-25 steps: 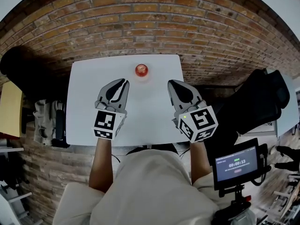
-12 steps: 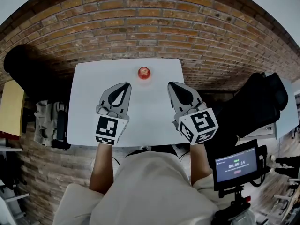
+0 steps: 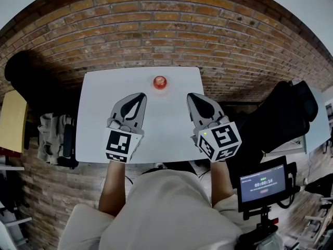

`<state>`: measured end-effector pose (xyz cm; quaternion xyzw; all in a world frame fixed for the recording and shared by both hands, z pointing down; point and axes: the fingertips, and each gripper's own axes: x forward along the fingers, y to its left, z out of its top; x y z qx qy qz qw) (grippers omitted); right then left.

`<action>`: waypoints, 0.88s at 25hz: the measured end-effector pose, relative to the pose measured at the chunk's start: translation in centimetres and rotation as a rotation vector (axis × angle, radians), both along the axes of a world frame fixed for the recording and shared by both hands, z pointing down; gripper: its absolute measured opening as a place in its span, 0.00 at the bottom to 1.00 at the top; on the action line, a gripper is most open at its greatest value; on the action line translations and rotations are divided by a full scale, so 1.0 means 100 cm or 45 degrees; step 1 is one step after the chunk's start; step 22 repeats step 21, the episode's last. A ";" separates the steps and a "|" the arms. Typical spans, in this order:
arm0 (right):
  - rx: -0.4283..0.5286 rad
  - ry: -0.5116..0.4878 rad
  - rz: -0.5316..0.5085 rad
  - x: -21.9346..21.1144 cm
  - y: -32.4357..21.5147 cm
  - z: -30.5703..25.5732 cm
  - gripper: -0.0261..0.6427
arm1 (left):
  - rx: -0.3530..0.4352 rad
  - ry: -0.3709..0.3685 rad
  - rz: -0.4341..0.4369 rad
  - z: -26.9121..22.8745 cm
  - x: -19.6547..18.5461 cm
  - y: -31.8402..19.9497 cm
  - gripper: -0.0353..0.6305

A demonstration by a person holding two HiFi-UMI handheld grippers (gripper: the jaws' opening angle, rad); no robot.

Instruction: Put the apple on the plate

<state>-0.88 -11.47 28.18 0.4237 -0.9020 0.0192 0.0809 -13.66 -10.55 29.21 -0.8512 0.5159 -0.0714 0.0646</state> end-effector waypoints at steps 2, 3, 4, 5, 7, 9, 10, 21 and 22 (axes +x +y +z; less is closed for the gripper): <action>0.005 0.005 0.004 -0.001 0.006 -0.003 0.04 | 0.008 -0.007 0.010 -0.003 0.000 0.005 0.06; 0.005 0.008 0.006 -0.002 0.007 -0.003 0.04 | 0.009 -0.009 0.014 -0.003 0.000 0.005 0.06; 0.005 0.011 0.007 -0.002 0.007 -0.003 0.04 | 0.009 -0.008 0.017 -0.004 0.001 0.005 0.06; 0.004 0.014 0.007 -0.002 0.008 -0.002 0.04 | 0.009 -0.007 0.018 -0.004 0.001 0.005 0.06; 0.006 0.019 0.005 -0.005 0.010 -0.002 0.04 | 0.008 -0.004 0.019 -0.004 0.000 0.005 0.06; 0.008 0.023 0.003 -0.006 0.010 -0.002 0.04 | 0.005 -0.002 0.019 -0.002 -0.001 0.005 0.06; 0.008 0.024 0.003 -0.006 0.009 -0.002 0.04 | 0.002 -0.001 0.019 -0.002 -0.001 0.004 0.06; 0.012 0.011 0.028 -0.009 0.028 -0.006 0.04 | 0.003 0.005 0.034 -0.004 -0.005 0.023 0.06; 0.012 0.011 0.028 -0.009 0.028 -0.006 0.04 | 0.003 0.005 0.034 -0.004 -0.005 0.023 0.06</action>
